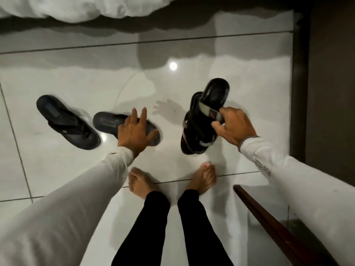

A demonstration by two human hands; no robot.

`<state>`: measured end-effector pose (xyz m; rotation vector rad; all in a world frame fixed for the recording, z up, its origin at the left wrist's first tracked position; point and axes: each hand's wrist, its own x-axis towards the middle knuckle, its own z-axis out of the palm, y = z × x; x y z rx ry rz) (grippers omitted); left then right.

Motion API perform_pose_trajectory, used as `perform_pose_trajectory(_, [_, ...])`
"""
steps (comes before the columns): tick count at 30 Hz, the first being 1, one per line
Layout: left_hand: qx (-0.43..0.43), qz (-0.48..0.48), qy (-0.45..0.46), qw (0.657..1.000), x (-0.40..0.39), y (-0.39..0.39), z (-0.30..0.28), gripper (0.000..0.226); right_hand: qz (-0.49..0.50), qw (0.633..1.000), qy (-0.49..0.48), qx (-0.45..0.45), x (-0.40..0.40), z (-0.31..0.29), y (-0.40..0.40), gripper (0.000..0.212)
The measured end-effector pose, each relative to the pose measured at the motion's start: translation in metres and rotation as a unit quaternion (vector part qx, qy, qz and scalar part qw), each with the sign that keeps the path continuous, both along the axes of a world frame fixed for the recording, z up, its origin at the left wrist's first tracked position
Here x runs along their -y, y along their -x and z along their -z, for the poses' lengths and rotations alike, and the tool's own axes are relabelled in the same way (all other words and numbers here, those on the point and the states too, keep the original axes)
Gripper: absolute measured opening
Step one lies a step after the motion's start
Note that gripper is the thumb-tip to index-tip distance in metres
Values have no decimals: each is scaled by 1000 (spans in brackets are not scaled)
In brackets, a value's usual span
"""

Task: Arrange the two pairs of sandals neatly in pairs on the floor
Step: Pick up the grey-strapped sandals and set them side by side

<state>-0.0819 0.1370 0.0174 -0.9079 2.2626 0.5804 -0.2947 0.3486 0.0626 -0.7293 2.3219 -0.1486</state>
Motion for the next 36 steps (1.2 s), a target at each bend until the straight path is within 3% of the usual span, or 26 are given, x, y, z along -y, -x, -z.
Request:
perform_pose_trajectory(3, [-2,9,23,1000,30,-11,-3,87,18,998,1,56,51,7,-24,19])
perform_pose_trajectory(7, [-13,27,22,999,47,0,0,88,-40,991,-96,88,88,31,-42,64])
perform_pose_trajectory(12, [4,31,-30,999,38,36,31,90,2,976,-211,59,66,71,-54,77])
perform_pose_trajectory(17, [30,21,-53,998,21,74,77,102,17,959,-269,92,16,128,-62,106])
perform_pose_trajectory(22, [61,16,-19,998,-4,99,101,106,-44,982,-185,-20,2,158,-42,99])
perform_pose_trajectory(36, [15,-47,-77,996,-63,252,110,108,-66,976,-202,-41,12,147,167,96])
